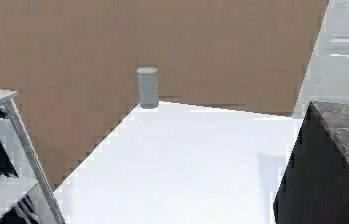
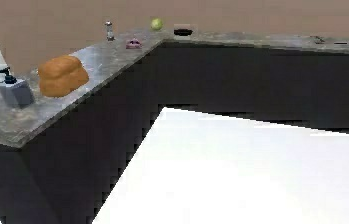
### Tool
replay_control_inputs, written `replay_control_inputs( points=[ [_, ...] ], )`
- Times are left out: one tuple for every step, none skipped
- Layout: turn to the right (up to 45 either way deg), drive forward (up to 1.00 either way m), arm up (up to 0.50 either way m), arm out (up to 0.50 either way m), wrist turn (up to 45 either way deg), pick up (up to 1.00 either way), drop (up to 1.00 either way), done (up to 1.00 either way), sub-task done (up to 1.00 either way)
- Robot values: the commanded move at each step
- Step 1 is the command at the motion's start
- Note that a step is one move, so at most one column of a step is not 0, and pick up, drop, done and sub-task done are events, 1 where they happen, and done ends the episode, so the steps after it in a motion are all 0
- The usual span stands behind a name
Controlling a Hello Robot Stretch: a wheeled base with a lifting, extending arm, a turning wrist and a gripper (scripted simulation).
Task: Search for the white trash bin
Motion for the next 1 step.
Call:
replay_control_inputs(
  points=[
    [6.0,0.00,0.00,0.00,0.0,0.00,0.00,0.00,0.00]
  ],
)
